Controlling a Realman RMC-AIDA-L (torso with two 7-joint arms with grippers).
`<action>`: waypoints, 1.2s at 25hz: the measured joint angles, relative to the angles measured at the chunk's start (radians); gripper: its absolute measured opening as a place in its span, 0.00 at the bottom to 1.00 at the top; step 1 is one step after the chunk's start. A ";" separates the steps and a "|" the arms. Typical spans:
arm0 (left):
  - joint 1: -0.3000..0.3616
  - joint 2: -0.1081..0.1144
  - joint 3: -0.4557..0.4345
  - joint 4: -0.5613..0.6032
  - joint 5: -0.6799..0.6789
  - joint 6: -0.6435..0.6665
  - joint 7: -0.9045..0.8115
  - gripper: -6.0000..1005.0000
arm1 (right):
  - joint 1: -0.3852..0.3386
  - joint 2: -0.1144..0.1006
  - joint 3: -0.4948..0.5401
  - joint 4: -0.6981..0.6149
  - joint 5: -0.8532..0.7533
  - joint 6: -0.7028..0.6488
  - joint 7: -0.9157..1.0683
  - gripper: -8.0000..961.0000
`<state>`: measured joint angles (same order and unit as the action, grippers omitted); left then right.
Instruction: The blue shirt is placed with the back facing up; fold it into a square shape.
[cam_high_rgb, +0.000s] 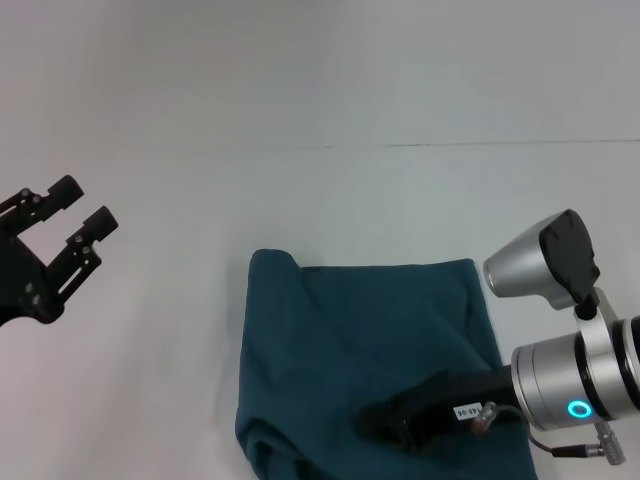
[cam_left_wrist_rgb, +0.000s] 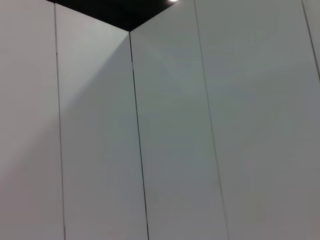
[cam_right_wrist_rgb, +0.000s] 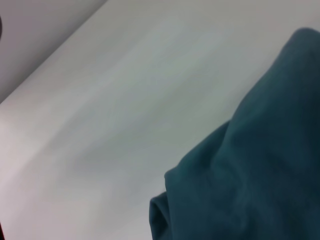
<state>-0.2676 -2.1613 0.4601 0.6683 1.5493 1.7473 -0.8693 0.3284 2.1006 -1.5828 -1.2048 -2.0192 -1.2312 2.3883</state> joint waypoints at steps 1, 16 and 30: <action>0.001 0.000 0.000 -0.001 0.000 -0.001 0.004 0.44 | -0.002 0.000 -0.002 0.003 0.000 0.001 0.000 0.15; -0.003 0.000 0.000 -0.029 0.001 -0.015 0.007 0.44 | -0.056 0.001 -0.012 -0.040 0.005 0.023 0.001 0.15; -0.008 0.000 -0.001 -0.058 0.000 -0.010 -0.007 0.44 | -0.047 -0.006 0.061 -0.116 0.018 0.094 -0.133 0.14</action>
<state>-0.2752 -2.1613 0.4595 0.6108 1.5497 1.7371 -0.8762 0.2818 2.0947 -1.5219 -1.3211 -2.0009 -1.1368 2.2554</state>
